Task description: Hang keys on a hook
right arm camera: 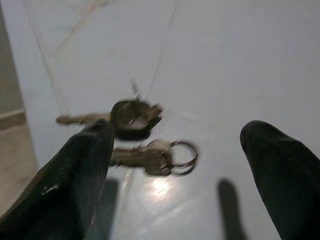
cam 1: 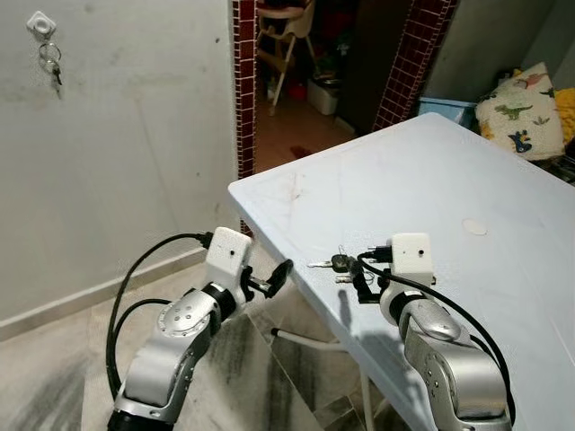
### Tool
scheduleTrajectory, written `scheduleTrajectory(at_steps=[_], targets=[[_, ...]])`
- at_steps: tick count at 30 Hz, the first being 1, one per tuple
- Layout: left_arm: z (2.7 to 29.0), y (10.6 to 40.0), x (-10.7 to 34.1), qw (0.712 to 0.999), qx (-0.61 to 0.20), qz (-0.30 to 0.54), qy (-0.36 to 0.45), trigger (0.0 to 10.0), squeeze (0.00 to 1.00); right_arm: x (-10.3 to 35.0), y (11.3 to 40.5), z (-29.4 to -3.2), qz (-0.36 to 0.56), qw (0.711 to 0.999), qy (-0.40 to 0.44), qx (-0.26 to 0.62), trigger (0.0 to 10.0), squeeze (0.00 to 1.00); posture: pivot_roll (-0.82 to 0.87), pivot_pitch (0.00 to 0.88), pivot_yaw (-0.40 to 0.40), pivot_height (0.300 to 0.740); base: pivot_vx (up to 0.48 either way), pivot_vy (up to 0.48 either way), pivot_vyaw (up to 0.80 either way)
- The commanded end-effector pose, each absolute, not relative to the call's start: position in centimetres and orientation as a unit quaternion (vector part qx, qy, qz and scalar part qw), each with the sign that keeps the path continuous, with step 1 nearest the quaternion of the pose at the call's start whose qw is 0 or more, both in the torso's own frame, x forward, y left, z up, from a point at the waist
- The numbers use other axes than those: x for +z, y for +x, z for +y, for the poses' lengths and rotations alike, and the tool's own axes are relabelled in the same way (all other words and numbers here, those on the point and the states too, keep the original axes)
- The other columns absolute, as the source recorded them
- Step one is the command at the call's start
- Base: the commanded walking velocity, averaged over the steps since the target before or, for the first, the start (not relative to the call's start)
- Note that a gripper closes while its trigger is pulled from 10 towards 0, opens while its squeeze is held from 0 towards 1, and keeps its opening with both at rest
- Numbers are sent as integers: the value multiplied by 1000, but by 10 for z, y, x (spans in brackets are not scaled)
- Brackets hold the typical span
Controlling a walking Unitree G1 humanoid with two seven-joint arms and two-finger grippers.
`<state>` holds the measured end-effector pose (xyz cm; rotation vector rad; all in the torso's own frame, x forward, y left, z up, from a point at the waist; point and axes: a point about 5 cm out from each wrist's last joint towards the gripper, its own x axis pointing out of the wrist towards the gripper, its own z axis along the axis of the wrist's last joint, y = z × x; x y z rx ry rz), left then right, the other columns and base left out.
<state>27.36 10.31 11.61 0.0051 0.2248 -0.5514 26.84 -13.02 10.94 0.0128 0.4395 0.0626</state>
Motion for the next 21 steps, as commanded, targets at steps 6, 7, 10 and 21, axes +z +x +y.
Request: scheduleTrajectory(at_steps=[6,7,10,21], targets=[[106,272,114,957,-266,117,10,10000,0,98,275,-134,249,968,25,6,10000,0,69,0,-87,740,0,0,0],[106,271,113,957,-266,118,11,10000,0,94,275,-136,261,965,37,-6,10000,0,71,0,-87,740,0,0,0],[107,270,113,956,-268,121,11,10000,0,89,274,-140,271,961,50,-24,10000,0,71,0,-87,740,0,0,0],[97,260,117,927,-351,135,1,10000,0,80,270,-140,293,950,94,-58,10000,0,71,0,-78,740,0,0,0]])
